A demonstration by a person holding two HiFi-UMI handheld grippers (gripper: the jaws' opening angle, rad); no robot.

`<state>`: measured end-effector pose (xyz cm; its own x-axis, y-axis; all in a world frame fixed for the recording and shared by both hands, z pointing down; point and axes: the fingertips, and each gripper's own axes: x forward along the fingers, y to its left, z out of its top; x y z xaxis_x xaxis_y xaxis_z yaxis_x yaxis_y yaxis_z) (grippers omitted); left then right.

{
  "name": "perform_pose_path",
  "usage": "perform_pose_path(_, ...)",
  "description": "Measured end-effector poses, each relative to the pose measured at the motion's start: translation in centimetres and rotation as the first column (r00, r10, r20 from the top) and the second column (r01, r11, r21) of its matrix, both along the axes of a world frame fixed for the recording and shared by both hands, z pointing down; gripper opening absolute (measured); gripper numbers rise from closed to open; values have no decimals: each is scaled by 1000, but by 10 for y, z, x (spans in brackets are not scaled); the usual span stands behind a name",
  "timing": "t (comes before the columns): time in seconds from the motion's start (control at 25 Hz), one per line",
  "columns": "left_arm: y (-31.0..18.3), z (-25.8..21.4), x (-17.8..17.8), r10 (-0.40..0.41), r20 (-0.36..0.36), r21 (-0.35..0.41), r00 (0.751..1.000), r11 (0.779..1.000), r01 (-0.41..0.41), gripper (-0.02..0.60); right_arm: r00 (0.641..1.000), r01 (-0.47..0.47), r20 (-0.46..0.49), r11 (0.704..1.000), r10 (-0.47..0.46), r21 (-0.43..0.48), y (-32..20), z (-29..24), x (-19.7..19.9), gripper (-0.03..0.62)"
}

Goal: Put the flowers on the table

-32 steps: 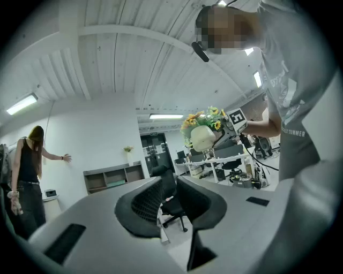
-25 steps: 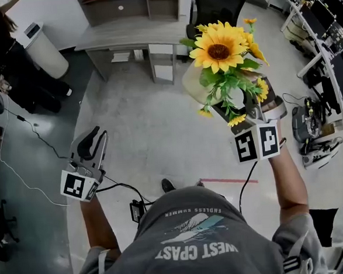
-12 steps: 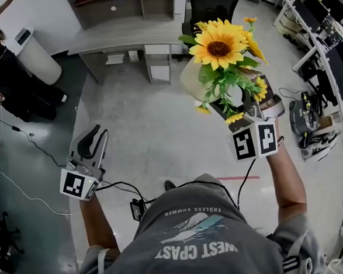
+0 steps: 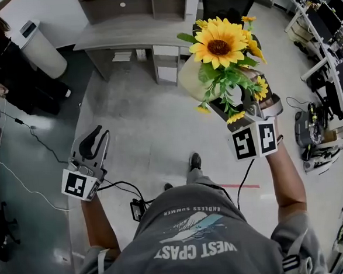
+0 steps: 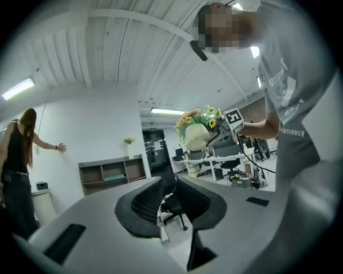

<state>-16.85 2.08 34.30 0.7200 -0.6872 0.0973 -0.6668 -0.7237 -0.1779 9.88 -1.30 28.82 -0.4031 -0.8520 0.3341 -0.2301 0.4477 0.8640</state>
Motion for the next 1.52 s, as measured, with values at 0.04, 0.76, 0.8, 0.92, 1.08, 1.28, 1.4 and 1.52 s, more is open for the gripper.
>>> perform_pose_path(0.04,5,-2,1,-18,-2,-7,1000,1000,18,91,1000,15,3,1000,-15,0,0,1,1,391)
perform_pose_path(0.76,60,-20,8,-178,34,30,983,984,177,91,986,163,11,987,-164,3,10,-5,7,391)
perform_pose_path(0.8,63,-21,8,-184,37,31,982,983,183,92,986,169,11,986,-169,5,11,-6,7,391)
perform_pose_path(0.92,71,-22,11,-195,41,35,980,980,194,91,983,181,10,983,-181,8,15,-6,9,391)
perform_pose_path(1.08,81,-25,14,-213,46,37,976,977,211,92,979,204,11,979,-204,6,19,-7,9,391)
perform_pose_path(1.28,83,-25,19,-218,55,34,974,976,217,91,976,217,11,976,-217,10,16,-9,10,391)
perform_pose_path(1.4,84,-21,23,-210,63,23,976,978,209,92,976,217,12,976,-217,5,16,-8,11,391)
perform_pose_path(1.52,80,-20,22,-201,60,16,978,980,200,92,978,210,7,978,-210,0,15,-8,12,391)
